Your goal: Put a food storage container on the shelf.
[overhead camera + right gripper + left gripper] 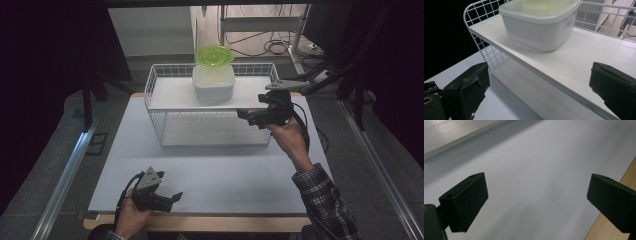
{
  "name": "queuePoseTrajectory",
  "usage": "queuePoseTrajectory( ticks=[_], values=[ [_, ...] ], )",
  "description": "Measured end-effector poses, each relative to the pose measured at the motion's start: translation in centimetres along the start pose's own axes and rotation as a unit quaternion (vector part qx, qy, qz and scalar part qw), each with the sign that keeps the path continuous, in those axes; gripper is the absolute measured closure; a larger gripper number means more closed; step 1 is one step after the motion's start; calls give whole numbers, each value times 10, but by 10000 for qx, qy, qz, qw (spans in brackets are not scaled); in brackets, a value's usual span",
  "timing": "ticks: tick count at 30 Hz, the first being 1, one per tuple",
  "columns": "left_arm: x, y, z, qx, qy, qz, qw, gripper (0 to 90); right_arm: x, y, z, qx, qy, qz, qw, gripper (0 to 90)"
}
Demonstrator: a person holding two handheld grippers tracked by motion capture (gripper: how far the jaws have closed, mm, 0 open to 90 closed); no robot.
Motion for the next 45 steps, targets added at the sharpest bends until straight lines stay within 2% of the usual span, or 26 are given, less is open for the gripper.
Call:
queuePoseTrajectory(
  ticks=[11,23,28,35,38,45],
  values=[
    [0,0,0,-17,45,14,10000,33,12,1,-12,-56,-80,-2,10000,31],
    [0,0,0,-13,52,18,10000,41,35,2,-22,-146,-46,-46,9999,32],
    [0,0,0,-12,53,10,10000,42,45,3,-25,-118,-109,-57,9999,31],
    [1,1,-1,-47,85,-14,10000,39,63,3,-26,-134,-81,-81,9998,32],
    [2,1,-1,-76,114,-28,9999,36,73,4,-26,-83,-178,-239,9995,28],
    [2,1,-2,-106,131,-26,9999,31,84,-3,-27,-101,-169,-244,9995,14]
  ],
)
Point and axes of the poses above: each handheld gripper's, and its own axes: y roughly forward along the jaws, x roughly out of its underside, z roughly to its right, the point moved 8 cm from there along y, roughly forward along the jaws, and after that the axes turned 7 degrees about -y, right-handed, at the moved point
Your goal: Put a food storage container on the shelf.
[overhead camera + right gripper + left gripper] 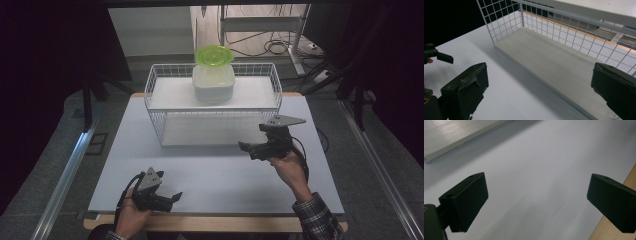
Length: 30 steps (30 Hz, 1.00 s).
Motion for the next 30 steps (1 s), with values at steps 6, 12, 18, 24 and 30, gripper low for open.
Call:
queuePoseTrajectory(
  ticks=[6,12,18,24,30],
  values=[
    [0,0,0,-17,21,-12,10000,29,13,-6,-4,2,-15,-85,10000,13],
    [1,1,0,-27,36,-19,10000,28,28,-13,-5,43,11,-147,9999,13],
    [1,1,-1,-58,63,-31,10000,28,42,-19,-7,126,11,-200,9997,13],
    [1,2,-1,-66,73,-42,9999,27,60,-22,-5,235,40,-256,9994,13],
    [2,2,-1,-67,78,-42,9999,26,75,-23,-3,300,98,-328,9990,10]
  ],
)
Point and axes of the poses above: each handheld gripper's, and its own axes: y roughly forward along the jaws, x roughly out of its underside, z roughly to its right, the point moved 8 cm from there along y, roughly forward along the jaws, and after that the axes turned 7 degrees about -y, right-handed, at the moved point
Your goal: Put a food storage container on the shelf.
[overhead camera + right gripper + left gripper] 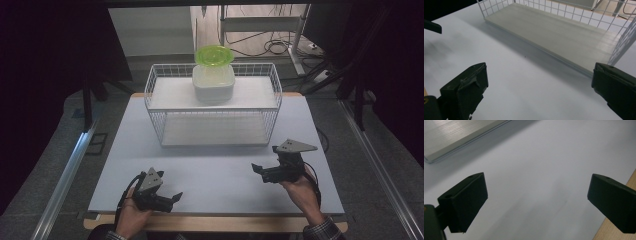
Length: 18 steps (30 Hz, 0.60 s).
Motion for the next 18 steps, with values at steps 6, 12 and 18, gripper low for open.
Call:
queuePoseTrajectory(
  ticks=[6,12,18],
  values=[
    [0,0,0,-9,12,-2,10000,25,14,1,0,84,-51,-88,9999,8],
    [1,1,0,-19,34,-14,10000,23,28,3,-3,99,0,-216,9997,6],
    [1,2,0,-21,62,-29,10000,22,40,4,-7,130,-58,-367,9992,3]
  ],
)
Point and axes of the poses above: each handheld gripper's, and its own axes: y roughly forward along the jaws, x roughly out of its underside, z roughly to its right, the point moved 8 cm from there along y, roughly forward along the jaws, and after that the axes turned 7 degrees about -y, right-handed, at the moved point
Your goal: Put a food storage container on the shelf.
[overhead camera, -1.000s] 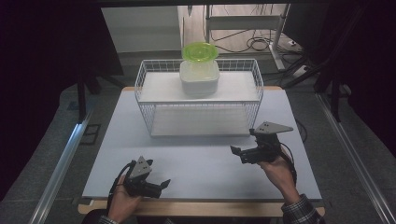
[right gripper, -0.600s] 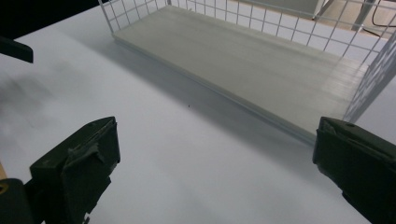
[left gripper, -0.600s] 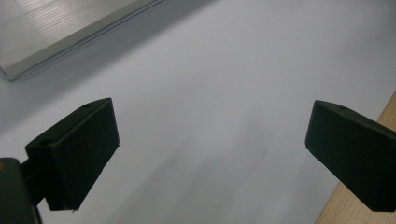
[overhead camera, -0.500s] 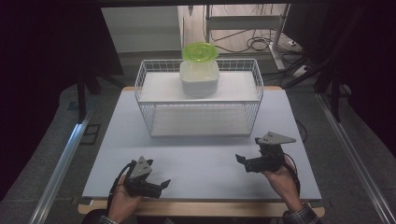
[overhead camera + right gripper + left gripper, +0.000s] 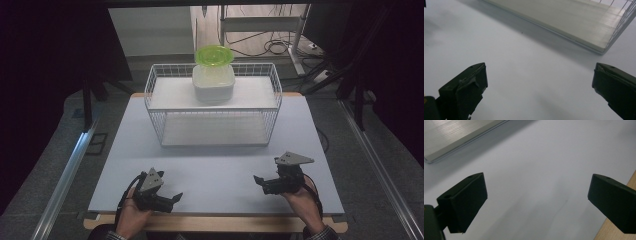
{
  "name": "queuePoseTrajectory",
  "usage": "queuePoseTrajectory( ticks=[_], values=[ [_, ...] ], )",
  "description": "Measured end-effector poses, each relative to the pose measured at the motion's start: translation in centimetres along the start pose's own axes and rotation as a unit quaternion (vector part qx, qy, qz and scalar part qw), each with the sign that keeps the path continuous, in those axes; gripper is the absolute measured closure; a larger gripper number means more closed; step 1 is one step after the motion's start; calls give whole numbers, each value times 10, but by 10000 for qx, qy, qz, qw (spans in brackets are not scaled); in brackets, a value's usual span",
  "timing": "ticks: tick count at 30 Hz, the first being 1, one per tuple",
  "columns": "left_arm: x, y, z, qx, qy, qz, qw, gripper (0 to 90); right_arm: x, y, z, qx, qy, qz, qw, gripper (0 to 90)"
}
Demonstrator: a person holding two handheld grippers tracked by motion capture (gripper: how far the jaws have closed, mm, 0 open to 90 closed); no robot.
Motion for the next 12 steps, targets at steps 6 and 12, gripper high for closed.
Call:
queuePoseTrajectory(
  ticks=[6,12],
  values=[
    [1,0,0,-7,14,-23,10000,21,15,4,-4,70,-102,-264,9996,2],
    [0,1,-1,-34,23,-36,10000,21,23,9,-8,75,-192,-486,9986,0]
  ],
)
Point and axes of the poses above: each handheld gripper's, and its own axes: y roughly forward along the jaws, x roughly out of its underside, z roughly to its right, the point moved 8 cm from there along y, roughly forward along the jaws, and after that the axes turned 7 degrees about -y, right-handed, at the moved point
